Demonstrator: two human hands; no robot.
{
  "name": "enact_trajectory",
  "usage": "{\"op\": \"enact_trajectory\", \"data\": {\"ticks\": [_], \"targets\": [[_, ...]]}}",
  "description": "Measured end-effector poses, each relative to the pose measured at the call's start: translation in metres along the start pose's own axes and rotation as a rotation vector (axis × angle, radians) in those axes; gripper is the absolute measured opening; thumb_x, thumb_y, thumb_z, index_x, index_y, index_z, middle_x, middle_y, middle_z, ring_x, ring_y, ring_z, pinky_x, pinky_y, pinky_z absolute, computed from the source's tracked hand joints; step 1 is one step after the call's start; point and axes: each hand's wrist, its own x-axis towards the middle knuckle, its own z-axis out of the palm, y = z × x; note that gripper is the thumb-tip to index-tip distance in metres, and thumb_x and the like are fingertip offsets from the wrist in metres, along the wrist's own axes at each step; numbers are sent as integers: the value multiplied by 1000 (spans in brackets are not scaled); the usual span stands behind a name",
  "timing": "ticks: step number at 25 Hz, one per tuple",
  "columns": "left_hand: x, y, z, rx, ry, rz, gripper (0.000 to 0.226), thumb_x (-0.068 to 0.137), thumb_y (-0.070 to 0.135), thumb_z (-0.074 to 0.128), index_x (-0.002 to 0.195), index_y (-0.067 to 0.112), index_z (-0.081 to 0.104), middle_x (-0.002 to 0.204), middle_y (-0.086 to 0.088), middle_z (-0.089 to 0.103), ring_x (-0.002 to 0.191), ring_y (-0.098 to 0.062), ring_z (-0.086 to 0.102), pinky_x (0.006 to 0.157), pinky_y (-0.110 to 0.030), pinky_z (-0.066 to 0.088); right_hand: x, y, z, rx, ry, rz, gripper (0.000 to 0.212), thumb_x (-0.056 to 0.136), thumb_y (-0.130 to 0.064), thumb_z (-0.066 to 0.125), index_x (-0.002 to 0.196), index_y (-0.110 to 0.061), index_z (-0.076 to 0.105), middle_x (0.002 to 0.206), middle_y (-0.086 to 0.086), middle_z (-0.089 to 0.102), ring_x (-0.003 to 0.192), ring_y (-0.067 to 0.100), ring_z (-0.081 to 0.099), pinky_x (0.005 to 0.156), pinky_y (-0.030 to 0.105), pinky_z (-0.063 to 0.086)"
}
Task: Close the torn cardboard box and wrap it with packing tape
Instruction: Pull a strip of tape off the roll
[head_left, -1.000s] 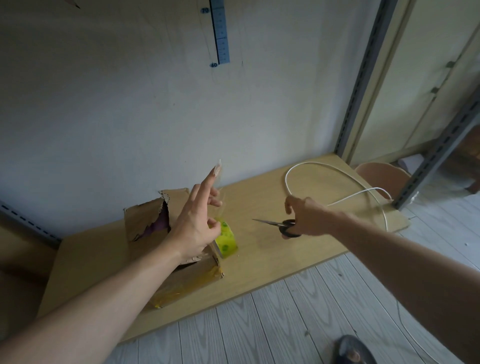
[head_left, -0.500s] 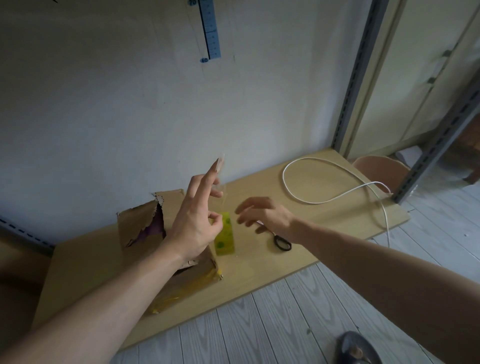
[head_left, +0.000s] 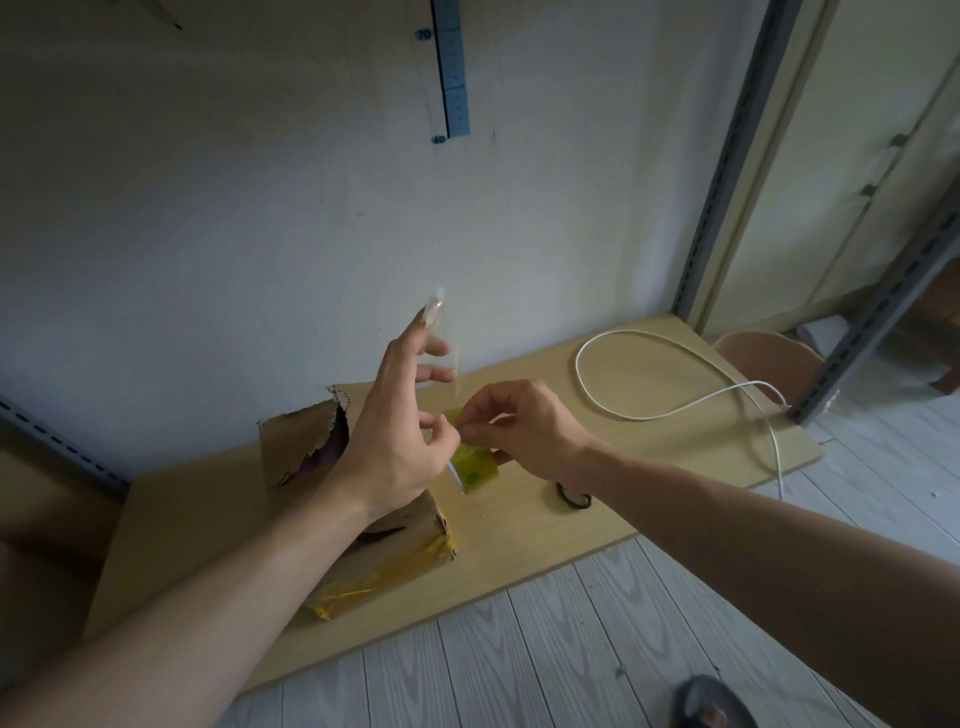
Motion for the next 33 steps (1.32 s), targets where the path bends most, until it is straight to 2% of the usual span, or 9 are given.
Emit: {"op": "enact_trajectory", "data": {"ticks": [4, 9, 14, 17, 19, 22, 26, 31, 33], "targets": [[4, 15, -26, 82, 76, 74, 97, 72, -2, 64, 151, 35, 23, 147, 3, 30, 136, -8, 38, 98, -34, 51, -14, -34, -13, -102, 17, -58, 14, 83, -9, 76, 77, -21, 73, 68, -12, 66, 65, 8, 62, 62, 33, 58], [-6, 10, -50, 325, -250, 33, 99, 67, 34, 87, 143, 63, 32, 162, 11, -3, 154, -17, 3, 112, -67, 32, -27, -61, -23, -136, 18, -121, 12, 83, -13, 77, 80, -24, 74, 82, 8, 73, 69, 17, 60, 65, 35, 54], [-15, 25, -30, 215, -29, 6, 115, 78, -2, 81, 147, 63, 17, 157, 14, 9, 148, -7, 16, 116, -48, 36, -38, -70, -2, -127, -78, -155, 12, 82, -13, 78, 81, -24, 74, 78, 1, 72, 71, 15, 60, 69, 31, 53], [-11, 35, -26, -64, 61, -119, 83, 87, 20, 69, 134, 73, 28, 150, 16, 27, 142, -6, 33, 113, -46, 40, -42, -73, 5, -48, -93, -141, 10, 84, -12, 76, 83, -22, 73, 75, -4, 69, 70, 7, 58, 63, 19, 47], [-10, 33, -29, -139, -14, -185, 65, 88, 29, 56, 131, 73, 33, 152, 12, 32, 142, -9, 37, 113, -49, 40, -43, -73, 4, -87, -17, -187, 14, 83, -12, 77, 81, -25, 73, 82, -3, 70, 75, 6, 58, 69, 19, 49], [-19, 31, -34, -121, -265, -163, 88, 97, -8, 41, 149, 59, 17, 154, 10, 25, 142, 1, 34, 115, -47, 40, -44, -75, 3, -138, 52, -226, 15, 83, -13, 77, 80, -27, 71, 89, -10, 65, 78, 0, 56, 67, 13, 41], [-19, 39, -33, -299, -301, -198, 81, 103, -2, 47, 153, 53, 15, 151, 15, 34, 130, 15, 42, 112, -39, 44, -52, -85, 6, -186, 110, -334, 16, 84, -12, 74, 82, -27, 69, 91, -17, 67, 82, -4, 56, 74, 14, 39], [-9, 31, -37, -599, -342, -312, 88, 95, -15, 43, 150, 52, 28, 150, 6, 49, 141, -13, 46, 115, -54, 38, -60, -87, 16, -121, 200, -504, 18, 88, -7, 69, 86, -24, 66, 89, -12, 71, 86, 12, 65, 78, 25, 51], [-10, 31, -34, -688, -377, -372, 92, 92, -26, 34, 151, 46, 32, 146, 2, 53, 136, -12, 51, 110, -45, 46, -64, -84, 21, -117, 234, -547, 19, 88, -6, 70, 87, -24, 65, 88, -8, 72, 85, 15, 67, 76, 35, 53]]}}
